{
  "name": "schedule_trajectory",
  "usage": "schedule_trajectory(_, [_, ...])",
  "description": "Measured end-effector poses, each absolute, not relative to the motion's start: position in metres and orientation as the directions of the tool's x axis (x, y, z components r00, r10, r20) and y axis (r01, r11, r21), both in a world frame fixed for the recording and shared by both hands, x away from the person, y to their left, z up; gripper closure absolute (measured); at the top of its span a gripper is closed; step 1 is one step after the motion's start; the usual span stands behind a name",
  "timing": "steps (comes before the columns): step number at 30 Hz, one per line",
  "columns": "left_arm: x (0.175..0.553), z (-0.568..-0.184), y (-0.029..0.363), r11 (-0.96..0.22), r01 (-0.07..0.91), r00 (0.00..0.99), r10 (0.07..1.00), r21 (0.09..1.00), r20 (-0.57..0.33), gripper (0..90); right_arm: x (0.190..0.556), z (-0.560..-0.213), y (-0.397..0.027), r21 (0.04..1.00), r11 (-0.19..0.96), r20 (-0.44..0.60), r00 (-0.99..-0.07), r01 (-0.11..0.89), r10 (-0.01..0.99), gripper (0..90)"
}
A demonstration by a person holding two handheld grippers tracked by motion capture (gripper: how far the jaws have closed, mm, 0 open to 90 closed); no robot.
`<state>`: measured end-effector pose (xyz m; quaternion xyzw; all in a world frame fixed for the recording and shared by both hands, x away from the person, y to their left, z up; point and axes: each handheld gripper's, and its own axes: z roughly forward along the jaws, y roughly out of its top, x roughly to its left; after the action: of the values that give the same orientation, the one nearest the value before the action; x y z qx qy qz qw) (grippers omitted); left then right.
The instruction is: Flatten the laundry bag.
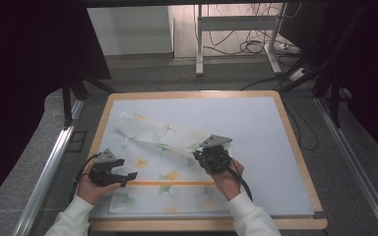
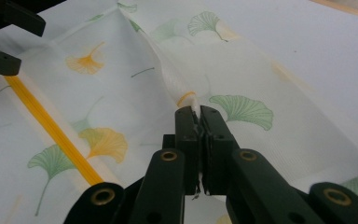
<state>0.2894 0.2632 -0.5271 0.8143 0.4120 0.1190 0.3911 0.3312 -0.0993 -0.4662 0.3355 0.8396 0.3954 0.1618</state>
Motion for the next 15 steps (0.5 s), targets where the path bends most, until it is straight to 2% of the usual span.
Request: schedule_trajectory(15, [0.2894,-0.5269,0.2635,-0.359,0.577,0.635,0.762,0.733,-0.127,20.8,0.3377,-0.4699,-0.1073,0.77,0.454,-0.01,-0.702,0.449,0.712,85.8])
